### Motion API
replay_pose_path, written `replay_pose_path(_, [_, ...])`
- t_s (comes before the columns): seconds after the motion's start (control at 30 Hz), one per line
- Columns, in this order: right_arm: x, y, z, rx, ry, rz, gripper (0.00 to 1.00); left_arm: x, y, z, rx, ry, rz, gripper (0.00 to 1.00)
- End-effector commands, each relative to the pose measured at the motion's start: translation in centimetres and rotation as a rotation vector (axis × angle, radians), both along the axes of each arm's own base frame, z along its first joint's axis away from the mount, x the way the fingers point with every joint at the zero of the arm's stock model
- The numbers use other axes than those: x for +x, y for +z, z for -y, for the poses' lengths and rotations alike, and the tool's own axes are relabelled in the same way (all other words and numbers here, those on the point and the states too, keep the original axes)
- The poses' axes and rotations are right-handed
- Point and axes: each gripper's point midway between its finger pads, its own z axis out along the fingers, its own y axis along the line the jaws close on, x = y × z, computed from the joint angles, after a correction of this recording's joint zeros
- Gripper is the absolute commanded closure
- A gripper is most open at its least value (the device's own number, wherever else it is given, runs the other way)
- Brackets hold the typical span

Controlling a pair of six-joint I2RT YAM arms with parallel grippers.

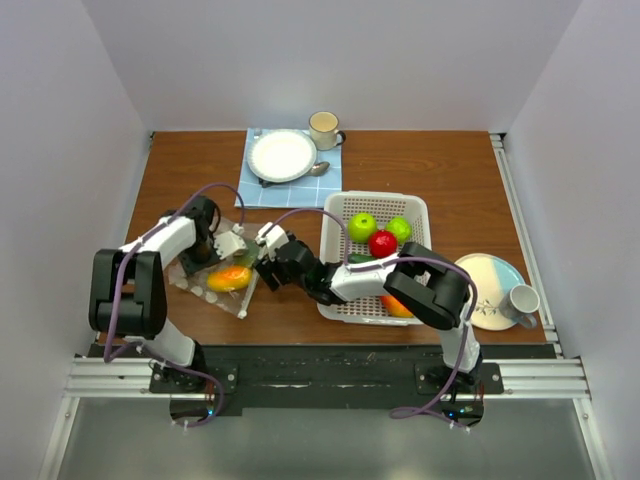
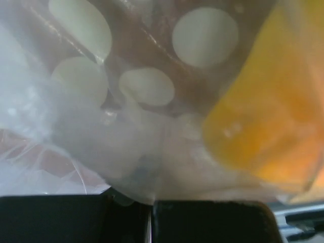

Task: Open the zip-top bag and remove the fake food

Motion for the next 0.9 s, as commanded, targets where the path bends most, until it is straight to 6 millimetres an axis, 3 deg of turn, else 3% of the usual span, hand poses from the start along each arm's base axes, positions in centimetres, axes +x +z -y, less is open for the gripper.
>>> replay_pose_path(0.0, [-0.3, 1.7, -2.3, 0.097, 0.053, -0.005, 0.22, 4.0, 0.0, 0.6, 0.014, -0.014, 0.13, 1.0])
replay_pose_path(0.17, [-2.7, 2.9, -4.5, 0.178, 0.185, -0.04, 0.21, 6.1, -0.8, 1.5, -0.027, 0.016, 0.157, 1.0])
replay_pose_path(0.27, [-4.3, 3.2, -5.9, 0.182, 0.258, -0.038, 0.2, 6.1, -1.8, 2.6, -0.047, 0.021, 0.138, 1.0])
replay_pose_path(0.37, [-4.7, 3.1, -6.9, 0.176, 0.277, -0.029, 0.2, 6.1, -2.4, 3.6, -0.062, 0.016, 0.13, 1.0])
replay_pose_path(0.63, [-3.7, 1.8, -8.5, 0.189, 0.256, -0.028, 0.2, 4.7, -3.1, 5.7, -0.144, -0.006, 0.047, 1.0])
replay_pose_path(0.7, [-3.0, 2.1, -8.8, 0.187, 0.238, -0.002, 0.2, 3.2, -3.5, 5.9, -0.162, -0.031, -0.018, 1.0])
replay_pose_path(0.87, [-1.1, 3.4, -6.9, 0.171, 0.126, 0.093, 0.16, 1.2, -4.5, 5.0, -0.124, -0.071, -0.06, 1.0])
